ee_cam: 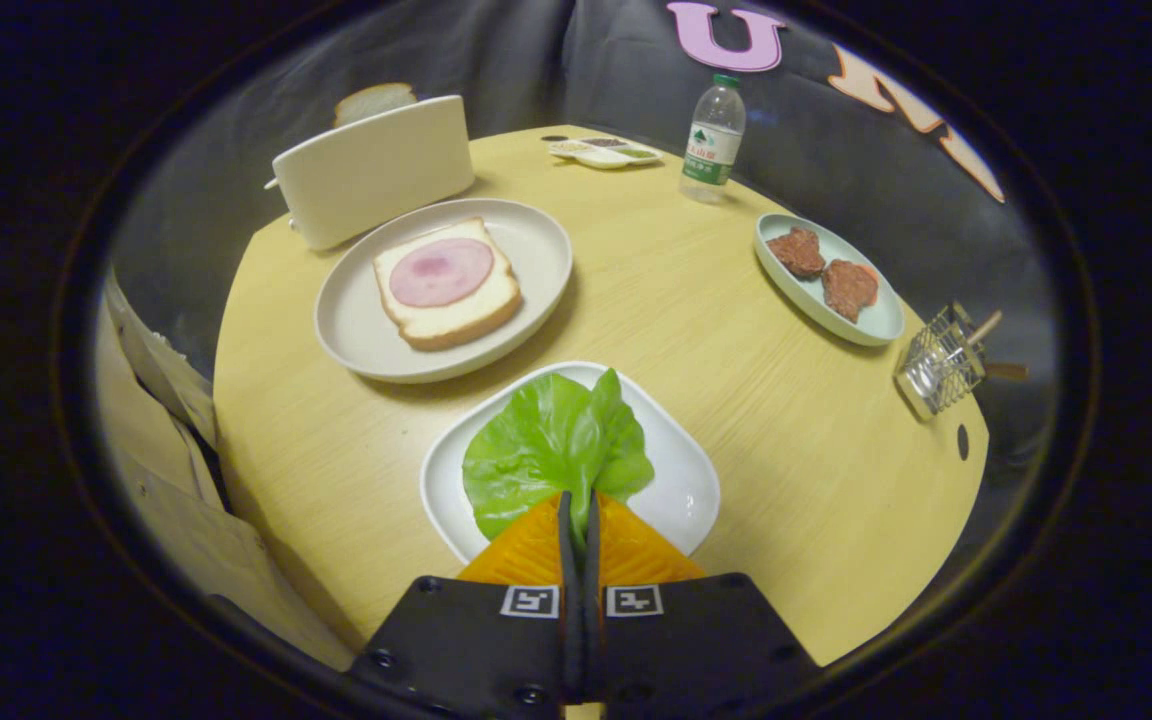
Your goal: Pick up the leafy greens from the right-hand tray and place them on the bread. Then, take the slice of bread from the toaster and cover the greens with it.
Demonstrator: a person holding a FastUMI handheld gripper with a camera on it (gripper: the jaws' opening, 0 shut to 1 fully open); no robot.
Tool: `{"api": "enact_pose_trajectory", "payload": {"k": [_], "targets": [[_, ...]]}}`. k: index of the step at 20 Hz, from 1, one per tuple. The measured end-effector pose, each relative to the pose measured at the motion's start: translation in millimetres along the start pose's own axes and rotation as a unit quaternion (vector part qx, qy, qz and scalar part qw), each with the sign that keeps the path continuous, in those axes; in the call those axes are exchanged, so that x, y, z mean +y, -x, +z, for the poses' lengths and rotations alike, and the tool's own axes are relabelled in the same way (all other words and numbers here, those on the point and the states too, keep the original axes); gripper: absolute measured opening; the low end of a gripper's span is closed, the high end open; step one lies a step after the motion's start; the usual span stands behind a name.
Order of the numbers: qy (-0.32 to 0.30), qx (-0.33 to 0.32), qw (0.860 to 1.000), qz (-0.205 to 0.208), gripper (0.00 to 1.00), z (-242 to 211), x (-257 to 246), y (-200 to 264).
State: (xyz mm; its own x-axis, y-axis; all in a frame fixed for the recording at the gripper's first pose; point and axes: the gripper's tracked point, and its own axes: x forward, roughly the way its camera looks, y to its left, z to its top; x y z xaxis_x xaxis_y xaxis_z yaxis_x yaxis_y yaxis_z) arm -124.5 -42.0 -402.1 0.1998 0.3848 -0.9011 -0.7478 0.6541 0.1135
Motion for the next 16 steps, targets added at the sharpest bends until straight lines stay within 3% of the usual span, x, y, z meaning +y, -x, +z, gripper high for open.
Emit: {"api": "enact_pose_trajectory", "payload": {"k": [16], "targets": [[-0.008,-0.028,0.999,-0.037,0.03,50,22,46]]}}
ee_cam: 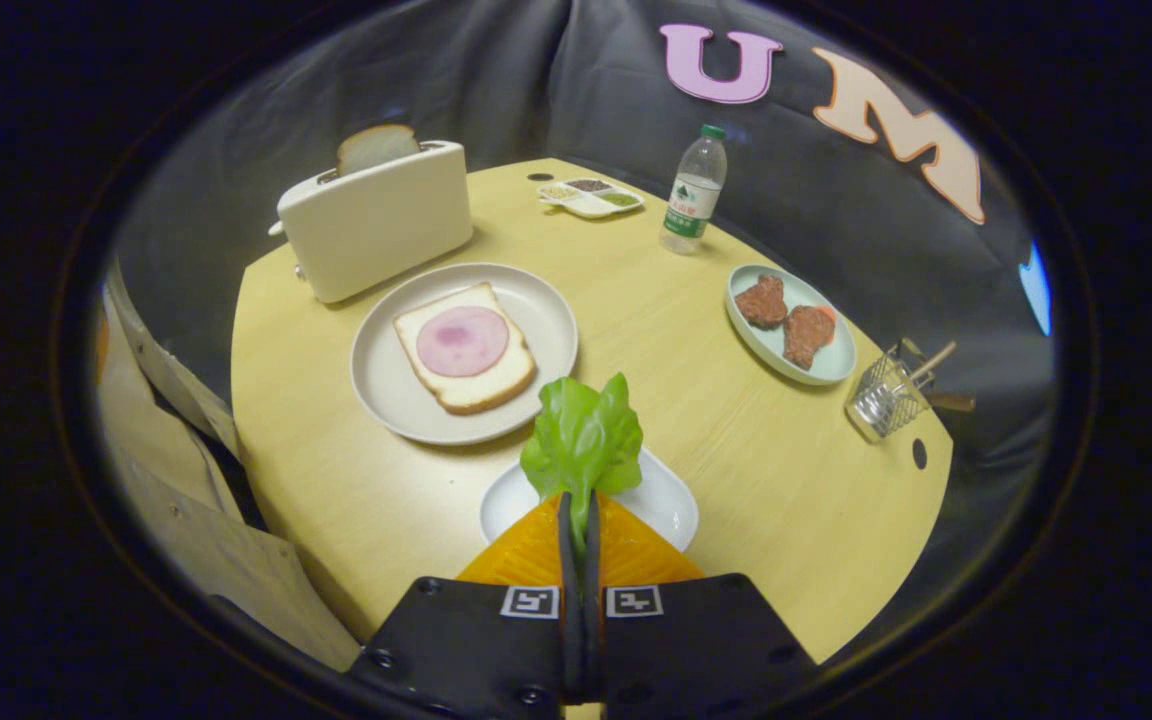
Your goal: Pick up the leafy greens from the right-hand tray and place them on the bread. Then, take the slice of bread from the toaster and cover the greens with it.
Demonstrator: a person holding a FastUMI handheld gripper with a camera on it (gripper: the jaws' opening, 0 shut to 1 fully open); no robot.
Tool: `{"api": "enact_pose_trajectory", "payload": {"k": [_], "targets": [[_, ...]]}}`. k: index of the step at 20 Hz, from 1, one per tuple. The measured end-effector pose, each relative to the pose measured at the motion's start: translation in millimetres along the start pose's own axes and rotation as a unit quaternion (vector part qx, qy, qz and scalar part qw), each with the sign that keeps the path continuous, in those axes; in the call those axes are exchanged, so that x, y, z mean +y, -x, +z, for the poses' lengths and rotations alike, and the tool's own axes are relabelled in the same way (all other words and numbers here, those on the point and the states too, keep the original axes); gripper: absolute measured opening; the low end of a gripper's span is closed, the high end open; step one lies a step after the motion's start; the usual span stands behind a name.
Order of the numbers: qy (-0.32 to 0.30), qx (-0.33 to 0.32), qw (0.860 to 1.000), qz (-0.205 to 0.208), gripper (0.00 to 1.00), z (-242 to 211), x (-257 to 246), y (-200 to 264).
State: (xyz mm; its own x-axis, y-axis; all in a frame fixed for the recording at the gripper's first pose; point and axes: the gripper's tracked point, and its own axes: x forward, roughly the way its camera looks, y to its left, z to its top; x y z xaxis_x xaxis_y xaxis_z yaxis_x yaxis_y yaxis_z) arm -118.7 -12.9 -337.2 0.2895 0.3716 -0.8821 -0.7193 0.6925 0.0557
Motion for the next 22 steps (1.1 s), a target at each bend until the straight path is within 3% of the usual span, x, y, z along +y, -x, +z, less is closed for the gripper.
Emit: {"api": "enact_pose_trajectory", "payload": {"k": [22], "targets": [[0.055,-0.008,0.997,0.058,0.04,98,89,-38]]}}
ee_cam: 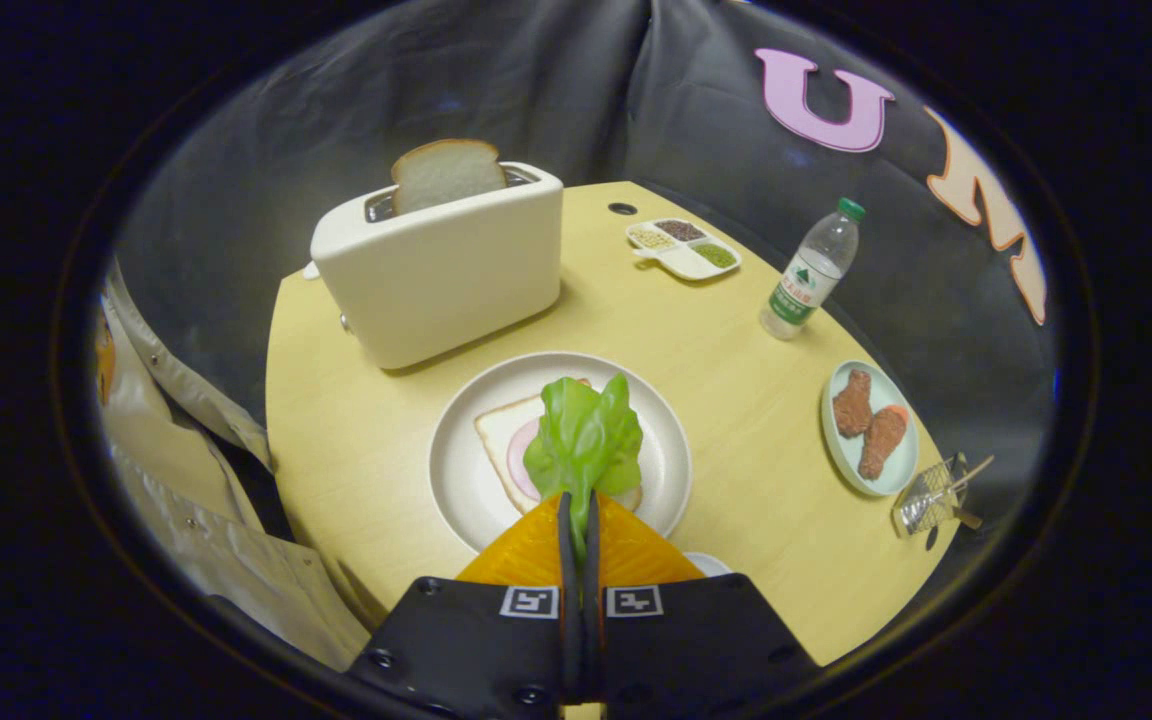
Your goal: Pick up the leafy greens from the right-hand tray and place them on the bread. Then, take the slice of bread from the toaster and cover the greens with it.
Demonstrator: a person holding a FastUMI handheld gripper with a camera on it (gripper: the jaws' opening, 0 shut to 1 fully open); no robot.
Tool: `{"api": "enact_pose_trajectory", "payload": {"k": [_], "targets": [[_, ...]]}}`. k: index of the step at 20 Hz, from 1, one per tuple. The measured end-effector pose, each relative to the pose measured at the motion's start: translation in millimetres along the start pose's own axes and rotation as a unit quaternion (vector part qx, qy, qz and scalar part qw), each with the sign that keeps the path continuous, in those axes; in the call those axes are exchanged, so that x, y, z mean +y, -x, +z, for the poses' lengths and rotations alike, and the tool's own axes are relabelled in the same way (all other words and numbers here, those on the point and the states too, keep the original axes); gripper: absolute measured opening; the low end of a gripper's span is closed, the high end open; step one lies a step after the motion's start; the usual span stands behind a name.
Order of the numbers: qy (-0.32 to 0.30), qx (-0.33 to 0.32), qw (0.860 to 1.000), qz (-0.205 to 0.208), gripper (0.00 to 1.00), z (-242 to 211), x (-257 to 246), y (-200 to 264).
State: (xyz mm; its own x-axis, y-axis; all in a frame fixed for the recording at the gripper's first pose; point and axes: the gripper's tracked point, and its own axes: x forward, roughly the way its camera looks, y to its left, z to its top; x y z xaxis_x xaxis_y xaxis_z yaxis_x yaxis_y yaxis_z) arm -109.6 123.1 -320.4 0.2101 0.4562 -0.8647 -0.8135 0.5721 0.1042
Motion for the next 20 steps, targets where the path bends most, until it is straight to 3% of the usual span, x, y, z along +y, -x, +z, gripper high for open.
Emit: {"api": "enact_pose_trajectory", "payload": {"k": [14,17,19,20], "targets": [[-0.011,0.025,0.998,0.051,0.04,14,33,-46],[-0.009,0.033,0.998,0.048,0.09,13,30,-55],[-0.010,0.032,0.999,0.041,0.27,14,28,-54],[-0.009,0.033,0.999,0.036,0.30,14,24,-54]]}}
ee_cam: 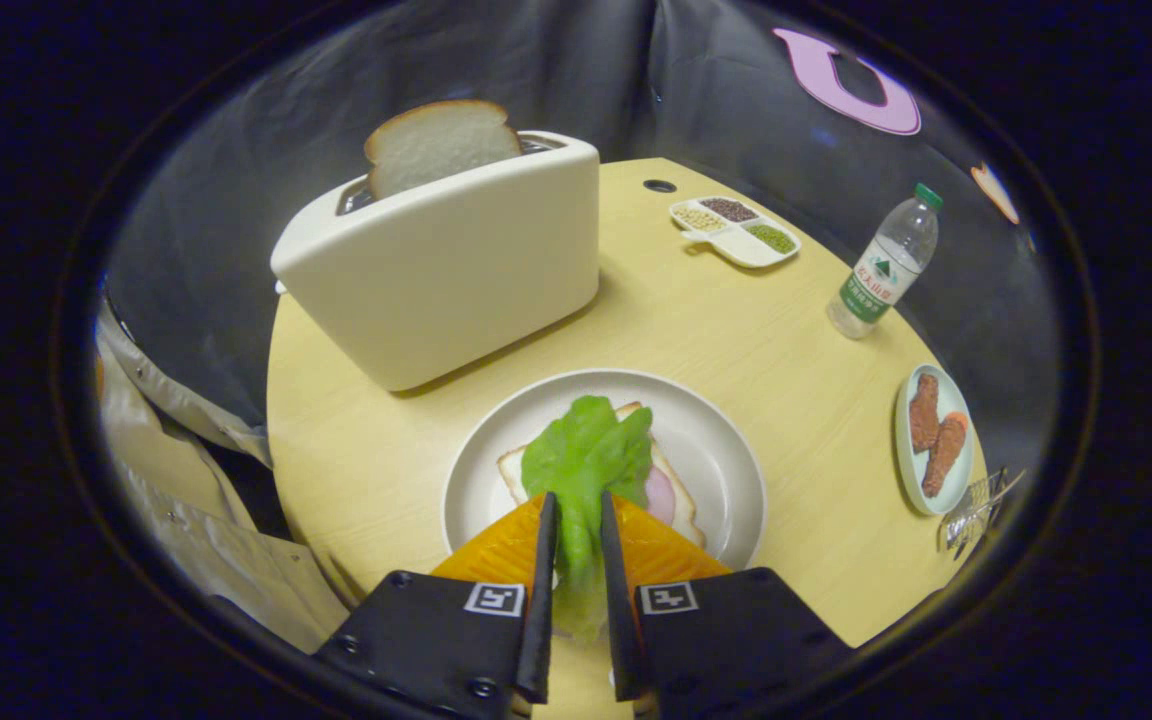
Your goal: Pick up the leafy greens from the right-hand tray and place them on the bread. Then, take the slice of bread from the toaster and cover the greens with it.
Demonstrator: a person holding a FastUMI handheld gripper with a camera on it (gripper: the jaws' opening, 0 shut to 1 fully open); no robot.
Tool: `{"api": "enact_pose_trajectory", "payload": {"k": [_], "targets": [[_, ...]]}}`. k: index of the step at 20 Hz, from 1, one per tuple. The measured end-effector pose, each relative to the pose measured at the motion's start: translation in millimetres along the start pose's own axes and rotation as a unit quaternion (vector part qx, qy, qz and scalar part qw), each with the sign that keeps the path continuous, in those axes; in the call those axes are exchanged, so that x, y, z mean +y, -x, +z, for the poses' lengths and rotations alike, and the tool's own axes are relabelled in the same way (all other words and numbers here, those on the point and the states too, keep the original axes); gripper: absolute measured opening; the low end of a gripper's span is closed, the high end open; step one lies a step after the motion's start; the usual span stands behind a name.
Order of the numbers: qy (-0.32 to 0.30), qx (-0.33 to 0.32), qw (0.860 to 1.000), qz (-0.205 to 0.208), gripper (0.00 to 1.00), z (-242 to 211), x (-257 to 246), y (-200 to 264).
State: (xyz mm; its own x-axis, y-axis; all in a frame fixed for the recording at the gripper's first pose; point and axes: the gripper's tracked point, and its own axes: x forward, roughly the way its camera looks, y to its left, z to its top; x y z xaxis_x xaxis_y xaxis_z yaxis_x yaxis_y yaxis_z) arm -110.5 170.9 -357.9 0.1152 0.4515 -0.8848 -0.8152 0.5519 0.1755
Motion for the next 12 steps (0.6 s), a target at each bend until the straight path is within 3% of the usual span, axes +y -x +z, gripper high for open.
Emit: {"api": "enact_pose_trajectory", "payload": {"k": [1,3,12], "targets": [[0.000,-0.001,1.000,-0.006,0.33,1,-3,0],[-0.001,-0.005,1.000,-0.017,0.55,3,-9,1],[-0.013,-0.063,0.997,-0.048,0.99,49,-8,33]]}}
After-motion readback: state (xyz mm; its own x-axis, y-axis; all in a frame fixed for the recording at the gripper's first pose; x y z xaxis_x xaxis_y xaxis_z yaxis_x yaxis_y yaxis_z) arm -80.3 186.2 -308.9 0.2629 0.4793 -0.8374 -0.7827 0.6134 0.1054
